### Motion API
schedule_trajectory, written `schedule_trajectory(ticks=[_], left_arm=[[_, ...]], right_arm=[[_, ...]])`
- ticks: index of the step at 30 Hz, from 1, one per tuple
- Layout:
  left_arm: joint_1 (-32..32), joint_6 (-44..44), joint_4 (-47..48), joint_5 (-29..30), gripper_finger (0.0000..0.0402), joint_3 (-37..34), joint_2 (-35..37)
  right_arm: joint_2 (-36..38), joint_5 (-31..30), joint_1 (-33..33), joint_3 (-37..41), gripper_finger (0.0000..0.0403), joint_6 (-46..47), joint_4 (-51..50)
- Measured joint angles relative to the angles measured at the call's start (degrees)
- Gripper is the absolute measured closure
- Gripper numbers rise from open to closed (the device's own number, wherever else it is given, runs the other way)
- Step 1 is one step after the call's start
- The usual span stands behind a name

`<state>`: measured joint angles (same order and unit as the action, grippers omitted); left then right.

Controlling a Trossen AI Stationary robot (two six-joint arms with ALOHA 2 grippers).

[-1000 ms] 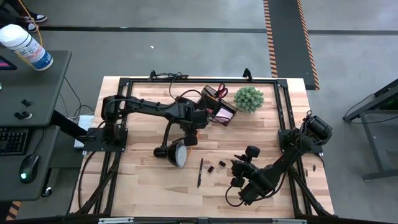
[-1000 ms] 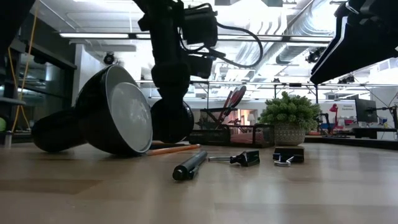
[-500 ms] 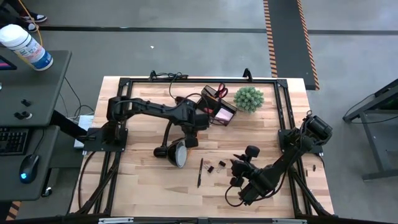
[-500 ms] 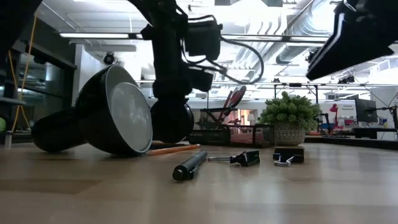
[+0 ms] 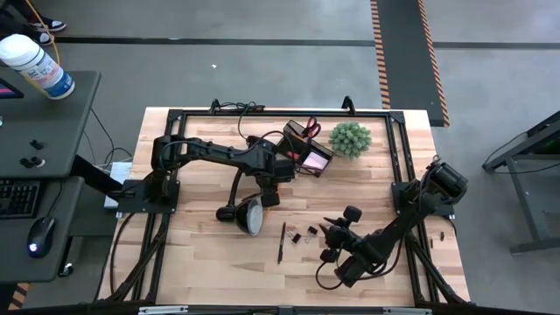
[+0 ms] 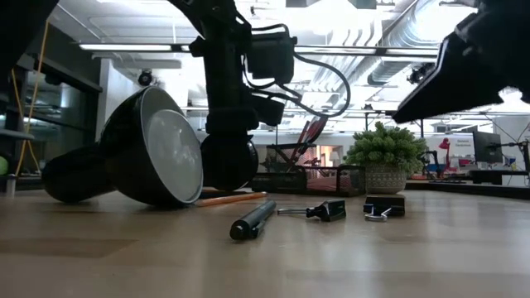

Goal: Pick and place office supplies into organizer
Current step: Put the top black pen into the desk organizer

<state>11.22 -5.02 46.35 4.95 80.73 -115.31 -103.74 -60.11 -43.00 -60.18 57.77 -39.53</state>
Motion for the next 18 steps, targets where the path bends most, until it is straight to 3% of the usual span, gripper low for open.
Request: schedule_trajectory(ticks=[13,18], left_arm=[[0.00,0.07,0.15,-2.25,0.0307,0.00,0.00],[0.00,-0.96,-0.21,-2.26,0.0265,0.00,0.00]], right_arm=[[0.00,-2.25,0.00,2.99,0.0289,-2.79,7.50],[0.00,-2.33,0.00,2.96,0.0289,-2.98,7.50]])
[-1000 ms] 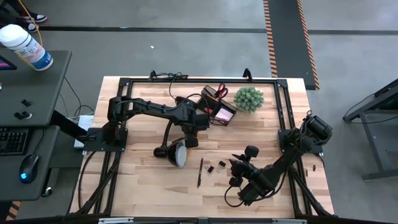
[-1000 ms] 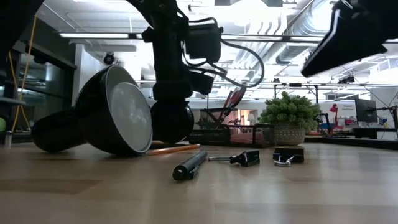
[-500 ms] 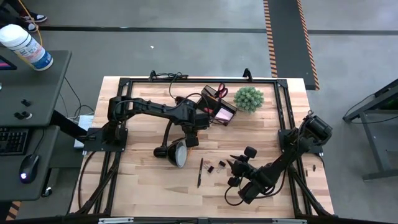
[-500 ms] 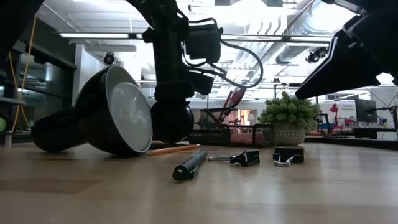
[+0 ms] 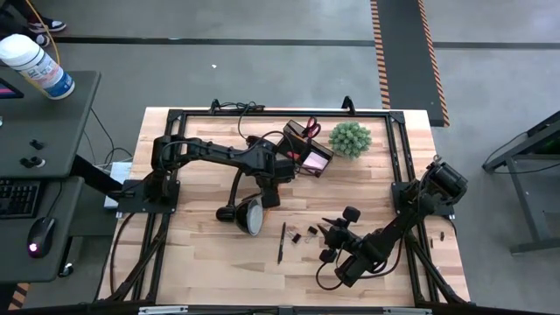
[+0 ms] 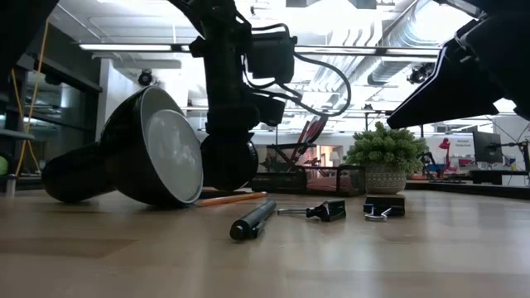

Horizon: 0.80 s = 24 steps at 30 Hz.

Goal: Pick and place office supplies into organizer
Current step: Put the top black pen into the desk organizer

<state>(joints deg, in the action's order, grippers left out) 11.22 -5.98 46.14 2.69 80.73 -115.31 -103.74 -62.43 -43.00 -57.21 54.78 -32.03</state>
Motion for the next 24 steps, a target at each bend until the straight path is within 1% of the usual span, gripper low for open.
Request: schedule_trajectory(ticks=[4,8,11,14,16,19,24], left_arm=[[0.02,-1.80,0.01,1.34,0.0221,0.00,0.00],[0.02,-1.76,0.13,1.43,0.0199,0.00,-0.01],[0.06,-1.21,0.03,1.43,0.0199,0.05,-1.02],[0.37,-0.42,0.07,2.17,0.0207,0.11,-1.78],[0.54,-0.40,1.07,2.08,0.0213,-0.01,-2.12],[0.76,-0.33,-0.47,1.71,0.0219,0.09,-2.60],[0.78,-0.21,0.20,0.80,0.0225,0.04,-2.62]], right_arm=[[0.00,-0.02,0.00,0.00,0.0289,0.00,0.00],[0.00,-0.02,0.00,0.00,0.0289,0.00,0.00],[0.00,-0.02,0.00,0.00,0.0289,-0.02,0.02],[0.00,-0.02,0.00,-0.02,0.0289,-0.02,0.04],[0.00,0.00,0.00,-0.02,0.0289,-0.22,0.15],[0.00,0.00,0.00,-0.04,0.0289,-0.41,0.24],[0.00,-0.02,0.00,-0.04,0.0289,-0.85,0.63]])
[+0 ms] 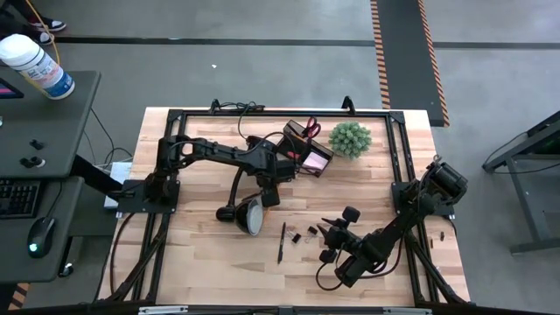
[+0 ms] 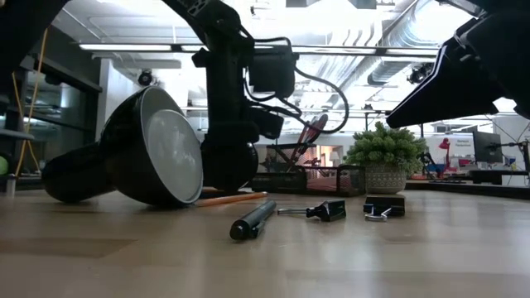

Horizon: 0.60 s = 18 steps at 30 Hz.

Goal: Pick and place office supplies into organizer
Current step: Put the top black pen into the desk organizer

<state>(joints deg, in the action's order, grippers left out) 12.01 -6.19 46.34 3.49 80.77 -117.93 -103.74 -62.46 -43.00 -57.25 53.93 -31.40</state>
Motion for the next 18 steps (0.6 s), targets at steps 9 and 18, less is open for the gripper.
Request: schedule_trajectory(ticks=[9,18], left_arm=[[0.00,0.18,-0.13,-0.03,0.0228,0.00,0.00],[-0.04,0.38,-0.17,-0.15,0.0311,0.00,0.00]], right_arm=[[0.00,0.02,0.00,0.00,0.0289,-0.02,0.02],[0.00,0.02,0.00,0.00,0.0289,-0.02,0.02]])
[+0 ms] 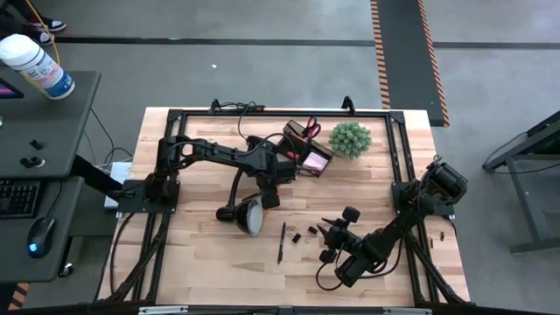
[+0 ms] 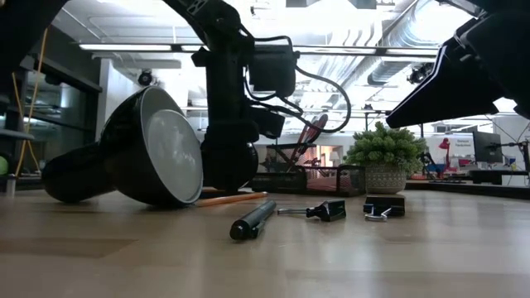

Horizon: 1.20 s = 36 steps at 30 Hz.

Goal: Pick and place office supplies into organizer
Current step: Put the top black pen into the desk organizer

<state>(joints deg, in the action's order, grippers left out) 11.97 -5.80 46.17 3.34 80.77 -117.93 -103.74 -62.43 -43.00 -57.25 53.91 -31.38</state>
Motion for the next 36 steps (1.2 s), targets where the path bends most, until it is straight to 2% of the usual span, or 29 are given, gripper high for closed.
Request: schedule_trajectory(ticks=[6,10,17,29,36], left_arm=[[0.02,0.87,-0.09,0.12,0.0375,0.00,0.03],[0.00,1.05,0.02,0.26,0.0395,0.07,0.17],[0.00,1.11,1.89,0.11,0.0382,0.78,0.32],[-2.25,4.83,6.45,0.63,0.0379,10.21,0.31],[-4.76,11.44,5.30,1.59,0.0379,15.72,0.39]], right_arm=[[0.00,-0.02,0.00,0.00,0.0289,-0.02,-0.02],[0.00,0.00,0.00,0.00,0.0289,-0.02,-0.02],[0.00,0.00,0.00,0.00,0.0289,-0.02,-0.03],[0.00,0.06,-0.15,0.00,0.0289,-0.02,-0.04],[0.00,0.28,-0.15,0.00,0.0289,0.00,-0.04]])
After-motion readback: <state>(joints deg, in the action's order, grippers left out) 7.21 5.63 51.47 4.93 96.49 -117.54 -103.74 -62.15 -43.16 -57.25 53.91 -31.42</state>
